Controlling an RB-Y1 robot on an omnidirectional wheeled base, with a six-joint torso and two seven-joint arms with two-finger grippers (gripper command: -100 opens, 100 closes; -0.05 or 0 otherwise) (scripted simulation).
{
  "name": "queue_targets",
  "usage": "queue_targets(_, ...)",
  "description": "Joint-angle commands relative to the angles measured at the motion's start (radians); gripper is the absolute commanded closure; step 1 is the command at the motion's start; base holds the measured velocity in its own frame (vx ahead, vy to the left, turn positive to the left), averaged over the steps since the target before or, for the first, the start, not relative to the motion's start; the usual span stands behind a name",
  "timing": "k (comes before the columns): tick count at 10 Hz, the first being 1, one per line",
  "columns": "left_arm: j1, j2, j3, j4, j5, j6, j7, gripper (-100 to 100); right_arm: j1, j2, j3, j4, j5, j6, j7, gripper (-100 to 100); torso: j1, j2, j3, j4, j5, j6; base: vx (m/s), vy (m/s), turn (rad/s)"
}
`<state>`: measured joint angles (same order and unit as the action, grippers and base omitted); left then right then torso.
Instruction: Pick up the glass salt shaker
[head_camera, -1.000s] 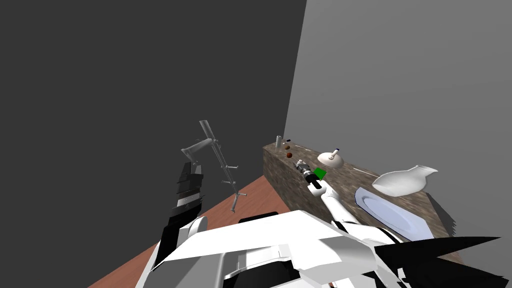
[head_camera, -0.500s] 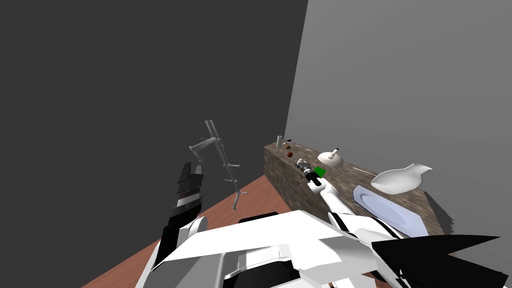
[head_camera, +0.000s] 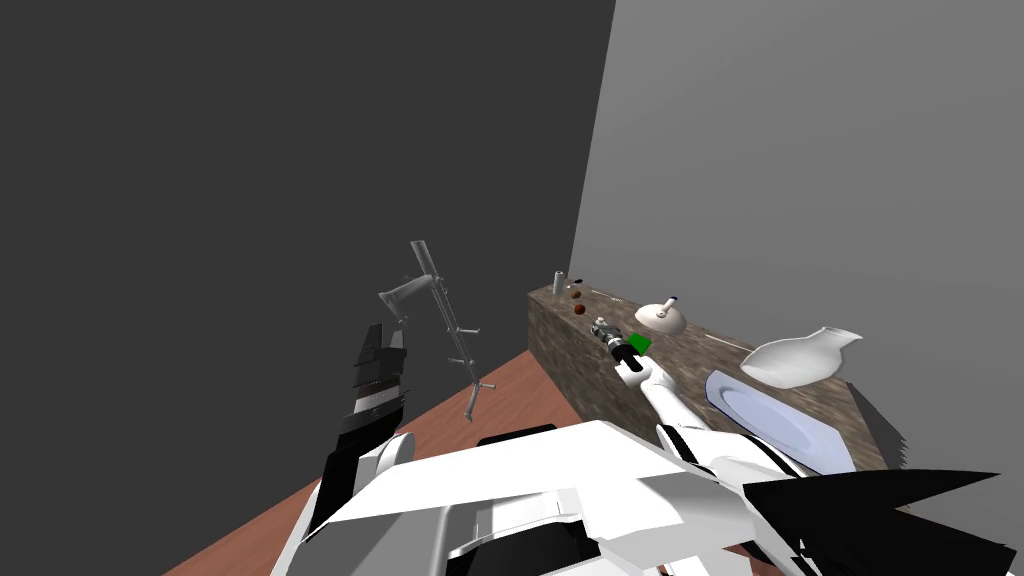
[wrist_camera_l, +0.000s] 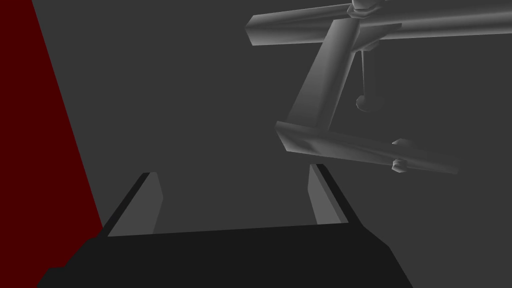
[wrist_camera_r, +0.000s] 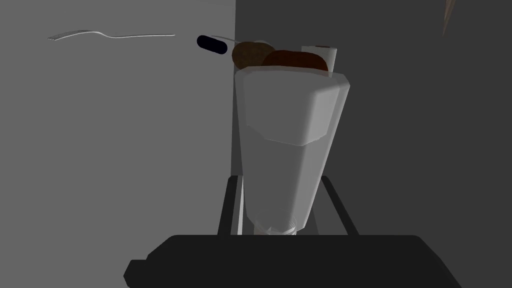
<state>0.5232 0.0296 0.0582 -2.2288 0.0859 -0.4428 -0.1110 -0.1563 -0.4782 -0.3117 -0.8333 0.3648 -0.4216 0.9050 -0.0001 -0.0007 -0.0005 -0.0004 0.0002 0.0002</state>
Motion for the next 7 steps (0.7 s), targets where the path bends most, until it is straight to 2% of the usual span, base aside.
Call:
queue_targets(1,0.0,0.0,0.0,0.0,0.0,0.0,0.0,0,0.0,0.0,0.0,0.0,0.0,0.0,0.0,0,0.0,0.0,0.0,0.0,0.0,0.0,0.0,0.0,0.0)
queue_targets(2,0.0,0.0,0.0,0.0,0.0,0.0,0.0,0,0.05,0.024,0.004,-0.05,0.025,0.008,-0.017,100,0.0,0.0,0.0,0.0,0.0,0.0,0.061,-0.035,-0.066)
queue_targets(3,0.0,0.0,0.0,0.0,0.0,0.0,0.0,0,0.079,0.048,0.008,-0.087,0.05,0.017,-0.036,100,-0.002,-0.002,-0.002,-0.002,-0.002,0.001,0.12,-0.077,-0.116)
queue_targets(4,0.0,0.0,0.0,0.0,0.0,0.0,0.0,0,0.105,0.048,0.008,-0.135,0.05,0.017,-0.036,100,-0.005,-0.005,-0.004,-0.004,-0.004,0.002,0.094,-0.044,-0.032)
queue_targets(5,0.0,0.0,0.0,0.0,0.0,0.0,0.0,0,0.14,0.072,0.012,-0.173,0.076,0.026,-0.054,100,-0.006,-0.006,-0.006,-0.005,-0.005,0.001,0.089,-0.028,-0.053)
queue_targets(6,0.0,0.0,0.0,0.0,0.0,0.0,0.0,0,0.158,0.072,0.012,-0.207,0.076,0.026,-0.054,100,-0.006,-0.007,-0.006,-0.006,-0.006,0.002,0.063,-0.016,-0.041)
queue_targets(7,0.0,0.0,0.0,0.0,0.0,0.0,0.0,0,0.197,0.096,0.016,-0.248,0.102,0.035,-0.073,100,-0.006,-0.007,-0.007,-0.007,-0.006,0.001,0.071,-0.038,-0.066)
